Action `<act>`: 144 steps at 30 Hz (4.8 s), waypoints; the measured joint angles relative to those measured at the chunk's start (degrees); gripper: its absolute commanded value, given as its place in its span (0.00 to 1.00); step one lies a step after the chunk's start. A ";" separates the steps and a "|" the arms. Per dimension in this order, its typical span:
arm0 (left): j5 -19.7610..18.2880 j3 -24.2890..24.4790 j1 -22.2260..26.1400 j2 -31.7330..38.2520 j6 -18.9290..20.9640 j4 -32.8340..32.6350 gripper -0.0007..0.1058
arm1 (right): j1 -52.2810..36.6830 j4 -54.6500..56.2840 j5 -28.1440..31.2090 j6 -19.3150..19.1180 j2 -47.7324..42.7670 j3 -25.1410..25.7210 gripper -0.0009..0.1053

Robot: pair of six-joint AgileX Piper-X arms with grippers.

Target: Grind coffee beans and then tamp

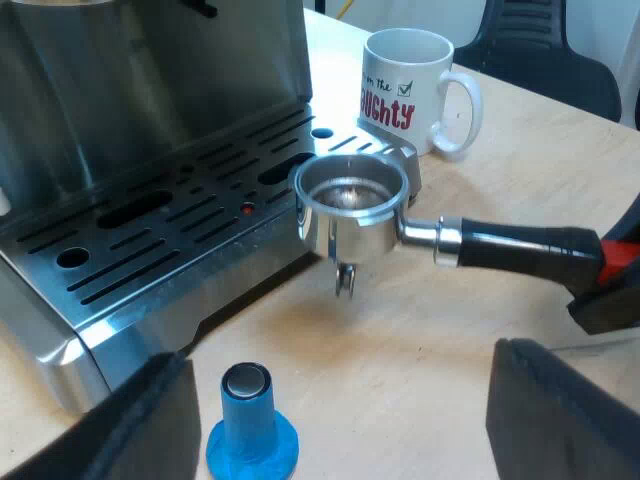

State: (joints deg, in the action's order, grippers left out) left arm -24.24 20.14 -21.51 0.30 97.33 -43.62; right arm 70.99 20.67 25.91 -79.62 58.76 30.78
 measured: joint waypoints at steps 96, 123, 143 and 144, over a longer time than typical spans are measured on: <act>0.00 0.00 0.00 0.00 0.00 0.07 0.59 | 0.00 14.50 -4.05 -5.90 -7.24 11.91 0.57; 3.37 0.00 0.00 0.00 0.00 0.52 0.59 | 0.00 9.19 -3.91 -11.09 -14.65 11.89 0.68; 2.67 0.00 0.00 -18.11 0.00 9.45 0.55 | 0.00 9.13 -3.91 -11.09 -14.65 11.89 0.68; 2.69 0.00 0.00 -19.47 0.00 10.46 0.55 | 0.00 9.13 -3.91 -11.09 -14.65 11.89 0.68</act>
State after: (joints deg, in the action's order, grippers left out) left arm -21.55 20.14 -21.51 -19.17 97.33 -33.16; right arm 70.99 29.80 22.00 -90.71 44.11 42.67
